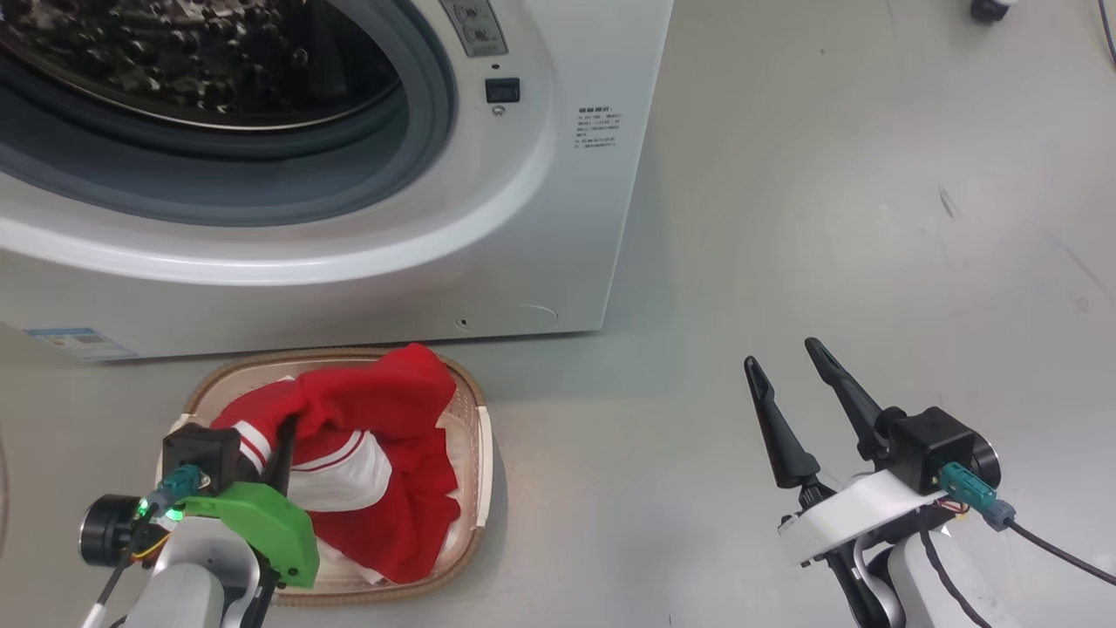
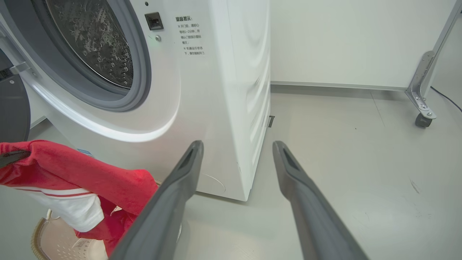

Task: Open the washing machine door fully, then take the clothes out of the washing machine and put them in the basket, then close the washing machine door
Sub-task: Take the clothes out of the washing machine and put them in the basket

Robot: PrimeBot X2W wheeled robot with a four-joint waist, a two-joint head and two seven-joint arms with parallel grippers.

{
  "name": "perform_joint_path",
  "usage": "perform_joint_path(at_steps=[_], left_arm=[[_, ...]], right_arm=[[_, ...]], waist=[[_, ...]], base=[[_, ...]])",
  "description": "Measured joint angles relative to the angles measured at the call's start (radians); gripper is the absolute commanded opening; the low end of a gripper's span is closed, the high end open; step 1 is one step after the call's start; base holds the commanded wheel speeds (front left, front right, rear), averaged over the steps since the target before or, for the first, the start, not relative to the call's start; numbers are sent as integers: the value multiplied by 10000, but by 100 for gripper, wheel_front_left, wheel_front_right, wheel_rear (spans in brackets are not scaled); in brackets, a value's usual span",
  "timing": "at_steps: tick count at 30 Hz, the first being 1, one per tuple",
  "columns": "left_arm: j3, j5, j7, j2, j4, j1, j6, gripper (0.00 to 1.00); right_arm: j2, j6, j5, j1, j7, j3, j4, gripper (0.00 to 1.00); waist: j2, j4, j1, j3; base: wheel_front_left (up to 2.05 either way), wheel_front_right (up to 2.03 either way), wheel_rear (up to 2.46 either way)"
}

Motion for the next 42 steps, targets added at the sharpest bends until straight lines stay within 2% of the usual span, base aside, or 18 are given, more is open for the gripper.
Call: perform_joint_path(at_steps=[13,27,42], left_arm=[[-10,100,786,119,1482,-1042,-2,0],[546,-393,907,50,2861,-2085,6,0],[1124,-552,677,146,4579,-2848,541,0]], right_arm=[[4,0,-71,-655,0,174,-232,100],[13,0,-82,-1117,0,148,-447,100],[36,0,-178,-1382,0,127,-635,100]], waist=[[0,-662,0,1440],[0,-1370,0,2625],[0,-1701,0,3711]], base=[[0,0,0],[0,0,0],[0,0,0]])
